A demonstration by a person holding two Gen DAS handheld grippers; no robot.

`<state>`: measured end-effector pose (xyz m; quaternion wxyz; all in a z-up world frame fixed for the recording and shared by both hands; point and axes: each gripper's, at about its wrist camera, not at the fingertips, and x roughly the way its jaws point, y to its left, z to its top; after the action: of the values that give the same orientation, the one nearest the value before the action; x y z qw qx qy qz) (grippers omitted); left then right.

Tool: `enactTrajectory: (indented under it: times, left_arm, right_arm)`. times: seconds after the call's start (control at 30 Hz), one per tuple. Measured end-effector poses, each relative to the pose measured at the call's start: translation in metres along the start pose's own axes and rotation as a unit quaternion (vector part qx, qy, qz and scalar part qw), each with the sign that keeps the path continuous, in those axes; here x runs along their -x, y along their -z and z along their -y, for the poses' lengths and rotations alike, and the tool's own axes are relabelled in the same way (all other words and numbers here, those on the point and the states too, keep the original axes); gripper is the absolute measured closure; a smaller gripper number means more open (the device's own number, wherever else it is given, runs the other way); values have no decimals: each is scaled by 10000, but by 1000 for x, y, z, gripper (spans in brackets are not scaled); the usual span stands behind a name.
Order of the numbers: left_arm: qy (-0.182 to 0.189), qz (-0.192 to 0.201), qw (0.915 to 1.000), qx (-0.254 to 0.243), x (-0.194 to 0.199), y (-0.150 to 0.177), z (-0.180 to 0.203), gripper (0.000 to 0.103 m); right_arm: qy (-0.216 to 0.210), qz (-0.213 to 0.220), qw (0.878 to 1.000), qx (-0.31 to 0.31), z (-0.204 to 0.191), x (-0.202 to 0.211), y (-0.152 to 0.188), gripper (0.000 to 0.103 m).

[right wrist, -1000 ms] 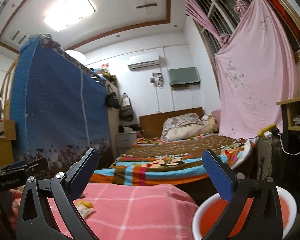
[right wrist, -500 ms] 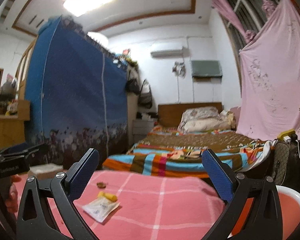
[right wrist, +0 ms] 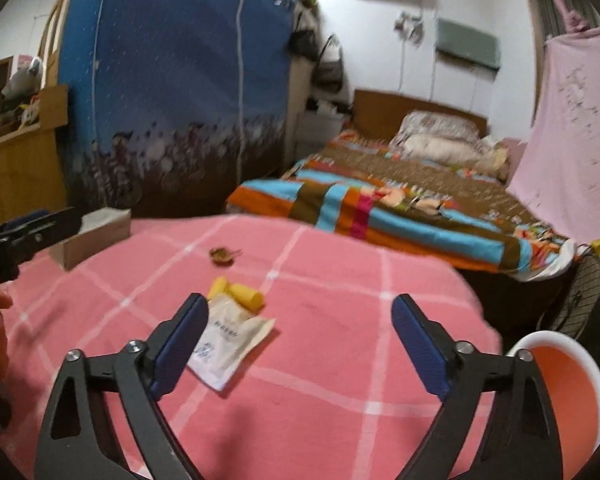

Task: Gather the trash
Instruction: 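Bring both tools back over the remaining trash on the bedspread, then close the right tool on the white sachet while the left tool grasps the small yellow cup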

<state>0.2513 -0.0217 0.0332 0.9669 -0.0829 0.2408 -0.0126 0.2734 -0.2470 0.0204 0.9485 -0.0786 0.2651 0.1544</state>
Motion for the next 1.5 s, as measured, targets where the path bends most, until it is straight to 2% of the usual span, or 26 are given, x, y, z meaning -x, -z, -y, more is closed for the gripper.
enactTrajectory:
  times: [0.07, 0.23, 0.27, 0.37, 0.5, 0.53, 0.73, 1.23, 1.33, 1.5]
  left_arm:
    - [21, -228, 9997, 26, -8, 1, 0, 33]
    - [132, -819, 9965, 64, -28, 4, 1, 43]
    - [169, -915, 9956, 67, -31, 5, 1, 45]
    - [255, -1088, 9937, 69, -36, 8, 2, 48]
    - [382, -1332, 9903, 64, -44, 9, 5, 50]
    - [403, -1381, 9896, 71, -46, 10, 7, 51]
    - [526, -1543, 9866, 73, -54, 9, 11, 54]
    - [1003, -1941, 9755, -243, -85, 7, 65, 62]
    - [942, -2001, 9746, -356, -92, 6, 77, 69]
    - [692, -2108, 9740, -458, -102, 6, 89, 94]
  right_arm:
    - [-193, -335, 9993, -18, -2, -12, 0, 19]
    - [-520, -1016, 9935, 24, -8, -37, 5, 49]
    - [-570, -1102, 9923, 17, -8, -40, 6, 53]
    - [-734, -1149, 9906, -63, -5, -39, 6, 57]
    - [-922, -1105, 9895, -120, -2, -35, 6, 83]
    - [-931, -1099, 9895, -97, -4, -36, 7, 87]
    - [-771, -910, 9929, 24, -8, -28, 4, 92]
    - [-9, -725, 9965, -426, 54, -3, 12, 93]
    - [84, -765, 9960, -445, 59, -3, 14, 93]
    - [76, -761, 9956, -540, 67, -1, 16, 92]
